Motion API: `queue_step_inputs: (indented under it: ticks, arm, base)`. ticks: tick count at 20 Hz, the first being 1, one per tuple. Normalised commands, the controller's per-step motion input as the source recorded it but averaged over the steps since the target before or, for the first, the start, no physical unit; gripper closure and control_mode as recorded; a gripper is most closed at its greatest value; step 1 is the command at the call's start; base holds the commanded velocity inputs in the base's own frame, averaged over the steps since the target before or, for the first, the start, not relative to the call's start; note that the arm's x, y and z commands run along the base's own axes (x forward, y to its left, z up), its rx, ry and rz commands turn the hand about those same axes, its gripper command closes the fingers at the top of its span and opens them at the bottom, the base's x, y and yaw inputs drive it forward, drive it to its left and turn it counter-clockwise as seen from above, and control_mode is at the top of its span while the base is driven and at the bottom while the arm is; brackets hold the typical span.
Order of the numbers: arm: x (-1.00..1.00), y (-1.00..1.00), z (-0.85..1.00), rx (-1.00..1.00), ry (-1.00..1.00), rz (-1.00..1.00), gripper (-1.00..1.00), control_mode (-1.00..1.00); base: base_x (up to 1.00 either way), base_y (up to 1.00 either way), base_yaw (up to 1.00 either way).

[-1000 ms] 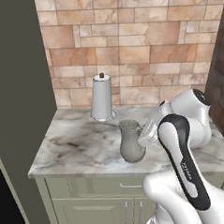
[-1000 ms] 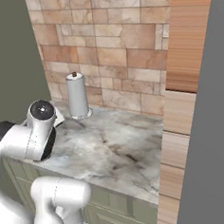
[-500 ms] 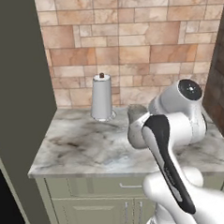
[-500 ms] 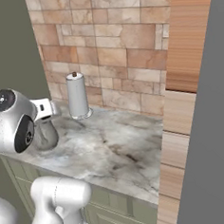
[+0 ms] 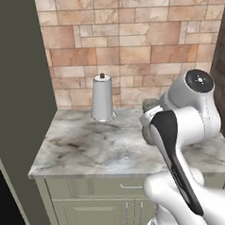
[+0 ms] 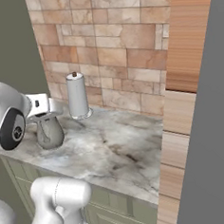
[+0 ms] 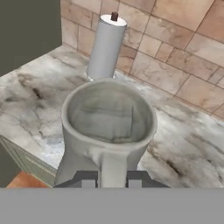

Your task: Move the cupcake and yogurt from the second highest shelf to the top shelf to make space. Then, place the pitcher from the counter on the cleared second highest shelf.

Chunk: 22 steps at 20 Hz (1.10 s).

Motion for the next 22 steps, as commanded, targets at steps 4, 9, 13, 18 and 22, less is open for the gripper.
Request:
queue_step_inputs:
  ticks: [4, 9, 13, 18, 22]
  arm:
    - [-0.01, -0.01, 0.00, 0.00, -0.03, 0.00, 1.00, -1.00]
    - [0.00, 0.00, 0.00, 0.00, -0.01, 0.00, 1.00, -1.00]
    - [0.00, 0.00, 0.00, 0.00, 0.00, 0.00, 1.00, 1.00]
    - [0.00, 0.00, 0.00, 0.00, 0.00, 0.00, 1.00, 1.00]
    - [0.00, 0.00, 0.00, 0.00, 0.00, 0.00, 1.00, 1.00]
  base:
    - [0.00, 0.00, 0.00]
    - [0.00, 0.00, 0.00]
    - [-0.26, 0.00, 0.00]
    - [-0.93, 0.12, 0.13]
    - [-0.99, 0.36, 0.23]
